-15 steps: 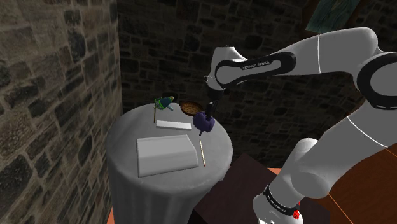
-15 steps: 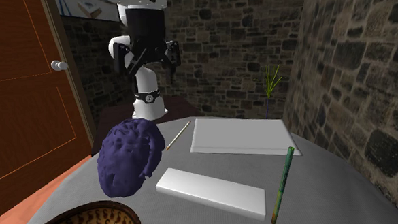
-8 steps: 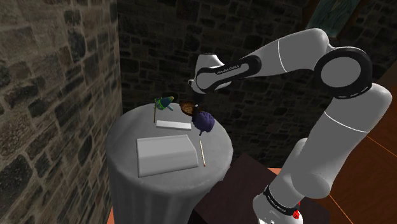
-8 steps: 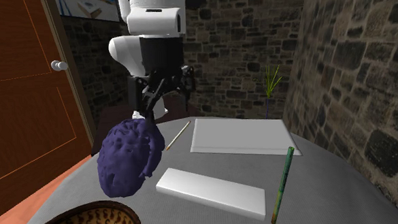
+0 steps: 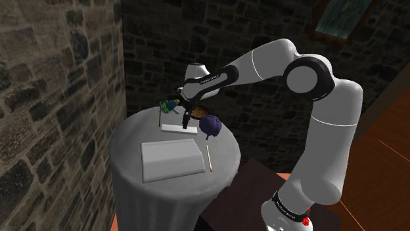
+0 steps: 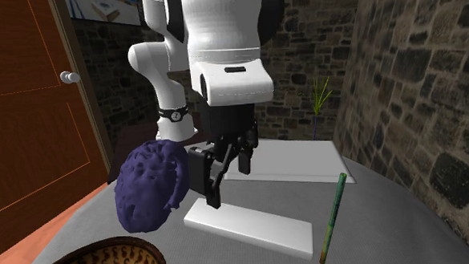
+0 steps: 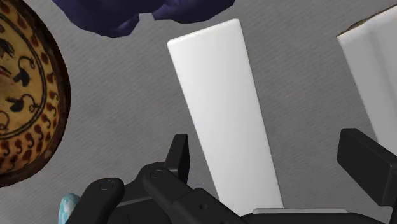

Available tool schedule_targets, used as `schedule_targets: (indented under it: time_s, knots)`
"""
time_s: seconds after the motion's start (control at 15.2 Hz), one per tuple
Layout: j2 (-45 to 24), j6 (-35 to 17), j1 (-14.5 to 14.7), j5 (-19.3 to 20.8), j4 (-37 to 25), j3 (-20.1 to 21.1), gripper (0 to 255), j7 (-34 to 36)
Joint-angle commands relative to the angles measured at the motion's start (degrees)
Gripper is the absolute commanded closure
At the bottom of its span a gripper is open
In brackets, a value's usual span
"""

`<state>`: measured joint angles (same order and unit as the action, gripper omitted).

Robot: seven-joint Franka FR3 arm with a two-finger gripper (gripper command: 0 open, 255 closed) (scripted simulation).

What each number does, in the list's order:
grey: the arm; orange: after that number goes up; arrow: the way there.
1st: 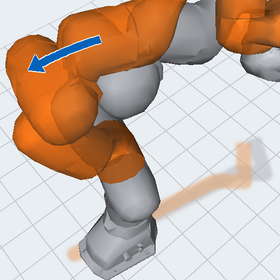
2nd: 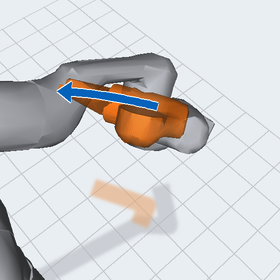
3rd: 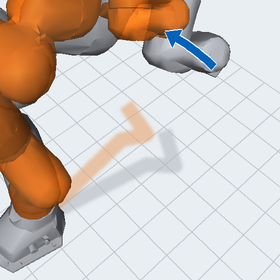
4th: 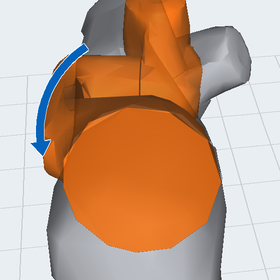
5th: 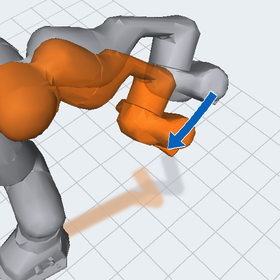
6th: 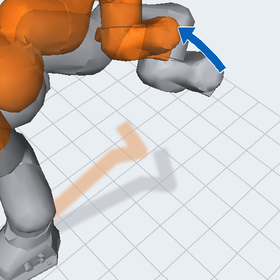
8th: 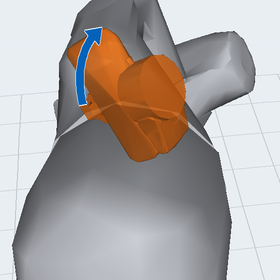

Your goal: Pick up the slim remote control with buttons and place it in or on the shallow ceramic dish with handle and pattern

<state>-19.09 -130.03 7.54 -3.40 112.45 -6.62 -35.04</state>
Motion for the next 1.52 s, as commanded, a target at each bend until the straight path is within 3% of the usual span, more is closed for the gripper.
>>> schedule_targets:
  time_s: [0.0,0.13,0.59,1.12,1.19,1.45]
  knots:
    - [-4.5,0.0,-0.2,-0.7,-4.9,0.8,0,-1.7]
    - [-7.0,-0.1,-0.3,-0.9,-7.5,1.3,0,-2.6]
    - [-10.6,-4.5,-0.4,-1.4,-6.7,1.6,0,-2.9]
    - [-10.6,-4.5,-0.4,-1.4,-6.7,1.6,0,-2.9]
    - [-10.6,-4.5,-0.4,-1.4,-6.7,1.6,255,-2.9]
    - [-10.6,-4.5,-0.4,-1.4,-6.7,1.6,255,-2.9]
